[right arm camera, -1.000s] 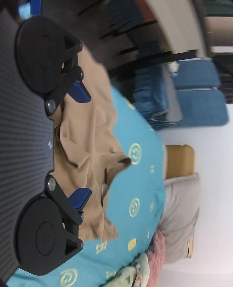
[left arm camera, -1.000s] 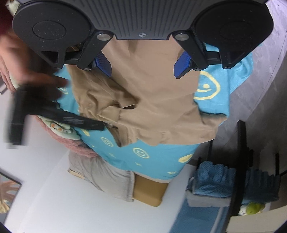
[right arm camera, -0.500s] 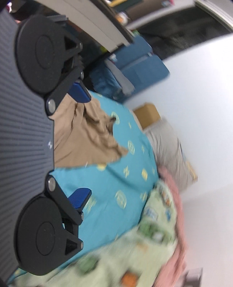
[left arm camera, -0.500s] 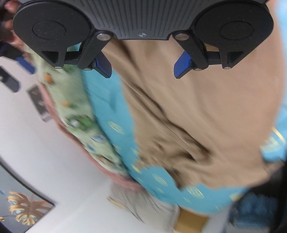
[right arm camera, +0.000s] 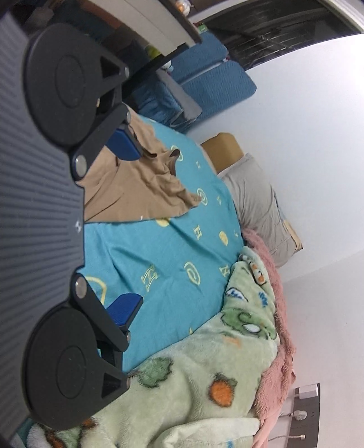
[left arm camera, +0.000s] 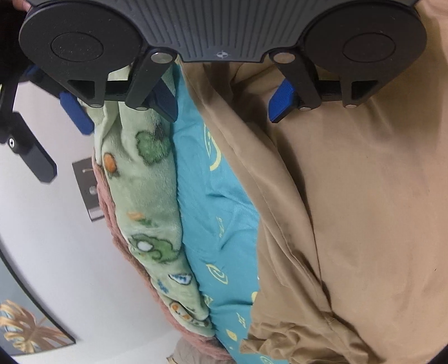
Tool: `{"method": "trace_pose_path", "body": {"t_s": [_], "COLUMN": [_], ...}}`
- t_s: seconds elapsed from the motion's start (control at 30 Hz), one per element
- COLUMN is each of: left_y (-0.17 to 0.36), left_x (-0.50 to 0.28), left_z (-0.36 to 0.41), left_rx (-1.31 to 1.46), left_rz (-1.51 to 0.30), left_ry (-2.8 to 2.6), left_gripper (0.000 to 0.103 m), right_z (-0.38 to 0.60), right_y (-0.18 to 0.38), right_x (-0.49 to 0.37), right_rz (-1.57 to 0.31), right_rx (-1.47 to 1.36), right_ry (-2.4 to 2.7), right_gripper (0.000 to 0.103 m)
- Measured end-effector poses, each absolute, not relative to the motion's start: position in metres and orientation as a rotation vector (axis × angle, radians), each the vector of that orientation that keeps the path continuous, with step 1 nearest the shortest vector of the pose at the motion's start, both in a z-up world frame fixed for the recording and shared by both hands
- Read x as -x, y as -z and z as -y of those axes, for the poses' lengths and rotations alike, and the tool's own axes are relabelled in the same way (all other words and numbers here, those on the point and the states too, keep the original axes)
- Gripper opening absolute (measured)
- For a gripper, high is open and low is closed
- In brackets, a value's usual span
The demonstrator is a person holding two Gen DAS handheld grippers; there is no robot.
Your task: Fold clothes
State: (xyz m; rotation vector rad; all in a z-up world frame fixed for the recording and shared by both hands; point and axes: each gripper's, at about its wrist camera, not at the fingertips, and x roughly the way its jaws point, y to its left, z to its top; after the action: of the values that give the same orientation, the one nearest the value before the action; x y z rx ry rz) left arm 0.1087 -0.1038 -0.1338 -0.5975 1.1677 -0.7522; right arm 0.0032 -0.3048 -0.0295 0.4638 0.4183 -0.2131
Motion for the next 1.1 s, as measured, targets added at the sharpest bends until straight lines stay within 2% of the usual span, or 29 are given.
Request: {"method": "trace_pose_path", "body": {"t_s": [0.2,0.27,0.3,0.33,0.37,0.4,0.77,0.9,1.1], "left_y": [0.134,0.131,0.131,0.13,0.128,0.125,0.073,0.088,0.107], "left_x": [-0.113,-0.109,-0.107,-0.105,-0.103,-0.101,-0.096,-0.092,-0.085], "left_z": [0.109,0.11,0.112,0.113,0.113,0.113,0.034,0.013,0.024], "left_rx": [0.59,0.56,0.542,0.515,0.486,0.457,0.409,0.295,0.09], "left_rz": [-1.173,-1.17,-1.168,-1.17,-1.169,-1.167,-1.197,-1.217,-1.211], "left_ry": [0.748,0.75,0.753,0.753,0.749,0.745,0.705,0.602,0.552], "left_gripper": [0.054,0.043,0.031,0.015,0.007,0.004,0.002,0.002,0.004], "right_z": [0.309,0.31,0.311,0.311,0.311,0.31,0.305,0.301,0.294], "right_y": [0.035,0.038,0.039,0.04,0.04,0.04,0.043,0.044,0.045], "right_x": [-0.006,-0.007,-0.007,-0.008,-0.008,-0.008,-0.014,-0.018,-0.019], "right_rz": [-0.415,-0.422,-0.426,-0.429,-0.431,-0.433,-0.466,-0.481,-0.499], "right_rx": [-0.463,-0.467,-0.468,-0.471,-0.473,-0.472,-0.447,-0.426,-0.395], "right_ry": [0.229,0.231,0.231,0.231,0.228,0.225,0.215,0.204,0.203], "right_gripper": [0.103,0.103,0.103,0.103,0.103,0.103,0.103,0.103,0.103]}}
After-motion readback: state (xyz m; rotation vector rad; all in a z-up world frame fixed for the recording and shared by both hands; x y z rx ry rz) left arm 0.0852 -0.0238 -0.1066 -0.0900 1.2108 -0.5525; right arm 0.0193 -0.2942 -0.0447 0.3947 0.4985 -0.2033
